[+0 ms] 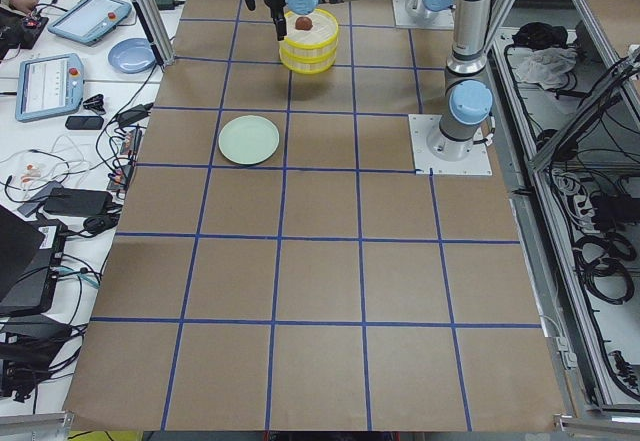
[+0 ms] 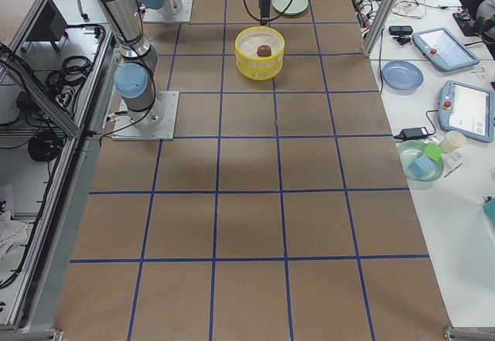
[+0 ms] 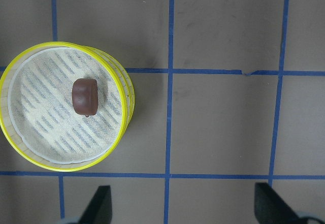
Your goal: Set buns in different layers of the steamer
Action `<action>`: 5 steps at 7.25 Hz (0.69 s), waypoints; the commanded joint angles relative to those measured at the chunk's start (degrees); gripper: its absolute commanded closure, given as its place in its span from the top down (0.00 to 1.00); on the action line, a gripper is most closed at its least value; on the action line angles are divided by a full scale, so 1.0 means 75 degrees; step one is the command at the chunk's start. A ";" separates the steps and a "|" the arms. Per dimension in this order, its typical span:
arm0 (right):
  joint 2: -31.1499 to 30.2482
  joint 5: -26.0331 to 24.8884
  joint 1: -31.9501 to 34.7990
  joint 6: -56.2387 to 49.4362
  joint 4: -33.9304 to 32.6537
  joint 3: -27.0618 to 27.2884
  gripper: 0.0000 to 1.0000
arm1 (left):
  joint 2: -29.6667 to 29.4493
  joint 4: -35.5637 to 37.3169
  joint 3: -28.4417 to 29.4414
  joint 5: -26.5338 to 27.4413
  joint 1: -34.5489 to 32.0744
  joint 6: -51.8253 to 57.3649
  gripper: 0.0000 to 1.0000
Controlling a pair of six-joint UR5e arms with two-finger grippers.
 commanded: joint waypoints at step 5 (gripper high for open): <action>-0.0018 0.0005 0.0005 0.0008 0.0010 0.0020 1.00 | 0.1475 -0.1809 -0.0031 0.1301 0.1570 0.2933 1.00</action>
